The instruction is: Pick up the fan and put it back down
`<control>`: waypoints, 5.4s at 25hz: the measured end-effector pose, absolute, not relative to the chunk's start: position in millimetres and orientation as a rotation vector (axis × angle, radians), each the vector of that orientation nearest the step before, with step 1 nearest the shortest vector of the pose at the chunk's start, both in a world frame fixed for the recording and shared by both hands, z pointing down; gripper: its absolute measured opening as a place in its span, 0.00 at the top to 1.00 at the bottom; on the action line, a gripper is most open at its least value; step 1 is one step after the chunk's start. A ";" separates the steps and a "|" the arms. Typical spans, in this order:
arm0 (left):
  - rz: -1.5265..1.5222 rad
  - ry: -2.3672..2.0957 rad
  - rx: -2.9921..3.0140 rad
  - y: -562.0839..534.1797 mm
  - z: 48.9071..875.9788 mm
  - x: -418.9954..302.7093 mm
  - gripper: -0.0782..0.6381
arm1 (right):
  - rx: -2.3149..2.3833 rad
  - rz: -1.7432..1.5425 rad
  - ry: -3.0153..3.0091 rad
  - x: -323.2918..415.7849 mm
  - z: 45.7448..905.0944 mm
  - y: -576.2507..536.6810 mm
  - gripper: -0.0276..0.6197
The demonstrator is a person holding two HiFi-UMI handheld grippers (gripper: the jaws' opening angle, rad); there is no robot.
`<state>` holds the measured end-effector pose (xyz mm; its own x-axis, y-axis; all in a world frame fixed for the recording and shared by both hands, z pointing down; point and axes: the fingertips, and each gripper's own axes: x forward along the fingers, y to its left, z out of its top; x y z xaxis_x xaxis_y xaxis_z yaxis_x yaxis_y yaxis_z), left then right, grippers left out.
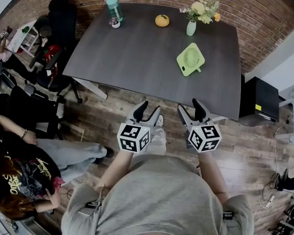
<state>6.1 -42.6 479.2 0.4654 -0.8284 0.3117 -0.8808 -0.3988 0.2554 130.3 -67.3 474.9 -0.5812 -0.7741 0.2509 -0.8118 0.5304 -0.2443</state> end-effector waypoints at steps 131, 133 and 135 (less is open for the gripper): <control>0.214 -1.424 2.309 -287.2 480.2 -54.5 0.61 | 1.406 0.495 -2.438 114.0 514.2 -376.4 0.67; 0.207 -1.440 2.303 -286.6 478.9 -60.0 0.61 | 1.388 0.482 -2.446 107.7 511.1 -379.2 0.67; 0.203 -1.458 2.292 -286.0 478.7 -66.6 0.61 | 1.371 0.472 -2.458 100.1 508.4 -382.8 0.67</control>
<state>-66.6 -286.0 478.7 0.4410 -0.8319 0.3369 -0.8922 -0.3656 0.2651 100.1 -382.8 508.4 -0.5065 -0.7637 0.4003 -0.8577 0.4940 -0.1426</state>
